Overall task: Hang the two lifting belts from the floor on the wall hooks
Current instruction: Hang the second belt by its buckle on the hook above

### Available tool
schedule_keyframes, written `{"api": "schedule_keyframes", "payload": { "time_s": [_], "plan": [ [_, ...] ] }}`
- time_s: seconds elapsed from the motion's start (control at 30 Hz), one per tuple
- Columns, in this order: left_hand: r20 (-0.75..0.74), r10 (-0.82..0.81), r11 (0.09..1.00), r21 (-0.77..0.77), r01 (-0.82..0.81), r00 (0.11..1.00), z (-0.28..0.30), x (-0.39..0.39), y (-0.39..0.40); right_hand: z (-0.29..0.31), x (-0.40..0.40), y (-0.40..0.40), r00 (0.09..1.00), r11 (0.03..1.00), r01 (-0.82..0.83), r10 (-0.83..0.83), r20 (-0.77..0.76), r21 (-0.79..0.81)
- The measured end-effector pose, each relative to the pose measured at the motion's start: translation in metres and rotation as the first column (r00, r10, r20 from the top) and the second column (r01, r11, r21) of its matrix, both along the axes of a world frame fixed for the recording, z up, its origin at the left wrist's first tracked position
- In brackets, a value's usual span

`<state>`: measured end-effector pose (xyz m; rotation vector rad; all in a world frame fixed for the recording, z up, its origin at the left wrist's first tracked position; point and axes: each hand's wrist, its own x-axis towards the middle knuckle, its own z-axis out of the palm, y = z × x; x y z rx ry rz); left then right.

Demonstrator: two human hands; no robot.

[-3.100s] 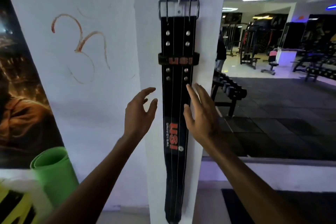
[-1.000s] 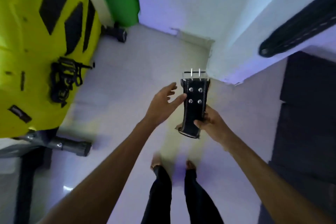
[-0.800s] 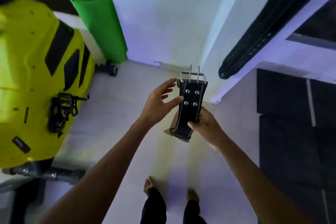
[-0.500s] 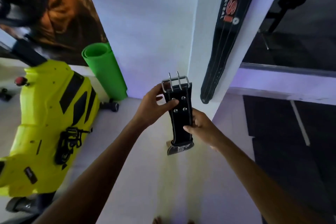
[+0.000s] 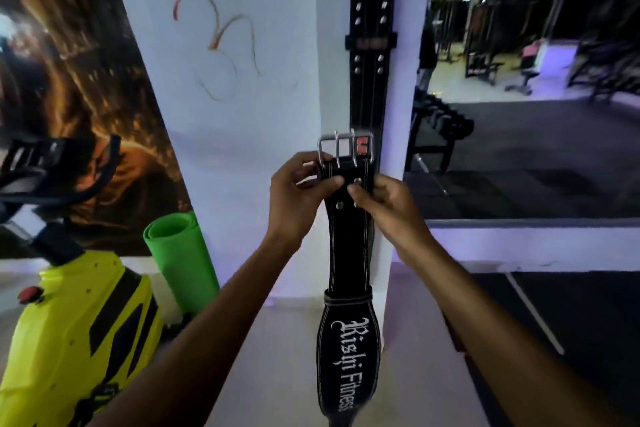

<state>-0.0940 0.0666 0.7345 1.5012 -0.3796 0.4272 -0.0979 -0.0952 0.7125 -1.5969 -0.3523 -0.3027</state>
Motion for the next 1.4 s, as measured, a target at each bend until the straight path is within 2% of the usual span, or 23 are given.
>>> {"api": "schedule_keyframes", "payload": {
  "time_s": [0.1,0.23,0.37,0.43,0.57,0.77,0.87,0.9,1.0,1.07,1.17,1.3,1.4],
  "plan": [
    [0.096,0.016,0.996,-0.091,-0.007,0.995,0.053,-0.003,-0.013,0.019,-0.007,-0.005,0.999,0.999,0.025,-0.026,0.039,0.03],
    [0.158,0.039,0.982,-0.189,-0.008,0.987,0.118,-0.004,-0.019,0.006,-0.019,-0.012,0.994,0.991,0.056,-0.044,0.096,-0.119],
    [0.206,0.053,0.978,-0.207,-0.01,0.977,0.16,-0.007,-0.028,0.001,-0.024,-0.021,0.967,0.984,0.171,-0.159,0.2,-0.044],
    [0.217,0.079,0.977,-0.213,-0.032,0.973,0.176,-0.01,-0.036,0.006,-0.03,-0.025,0.975,0.991,0.13,-0.135,0.176,0.039],
    [0.238,0.085,0.972,-0.235,-0.028,0.967,0.204,-0.014,-0.047,-0.022,-0.03,-0.038,0.99,0.993,0.115,-0.114,0.078,-0.012],
    [0.239,0.091,0.972,-0.233,-0.034,0.967,0.219,-0.016,-0.055,-0.07,-0.032,-0.059,0.989,0.965,0.076,-0.106,-0.107,-0.25],
    [0.226,0.089,0.974,-0.224,-0.037,0.97,0.221,-0.016,-0.057,-0.051,-0.021,-0.068,0.987,0.934,0.031,-0.086,-0.138,-0.355],
    [0.226,0.091,0.974,-0.221,-0.04,0.97,0.222,-0.016,-0.058,-0.034,-0.017,-0.069,0.99,0.939,0.038,-0.081,-0.115,-0.342],
    [0.235,0.099,0.972,-0.229,-0.044,0.967,0.228,-0.015,-0.059,0.029,-0.006,-0.067,0.999,0.993,0.042,-0.04,0.02,-0.107],
    [0.245,0.099,0.972,-0.231,-0.041,0.965,0.232,-0.016,-0.059,0.057,-0.005,-0.062,0.994,0.999,0.039,-0.037,0.106,-0.015],
    [0.257,0.102,0.974,-0.221,-0.044,0.961,0.236,-0.016,-0.058,0.031,0.001,-0.056,0.996,0.999,0.028,-0.026,0.09,-0.026],
    [0.247,0.115,0.973,-0.221,-0.06,0.962,0.236,-0.01,-0.051,-0.05,-0.017,-0.054,0.993,0.981,0.058,-0.076,-0.093,-0.183],
    [0.22,0.114,0.974,-0.217,-0.066,0.969,0.232,-0.008,-0.049,-0.071,-0.028,-0.06,0.985,0.966,-0.018,-0.028,-0.173,-0.258]
  ]
}}
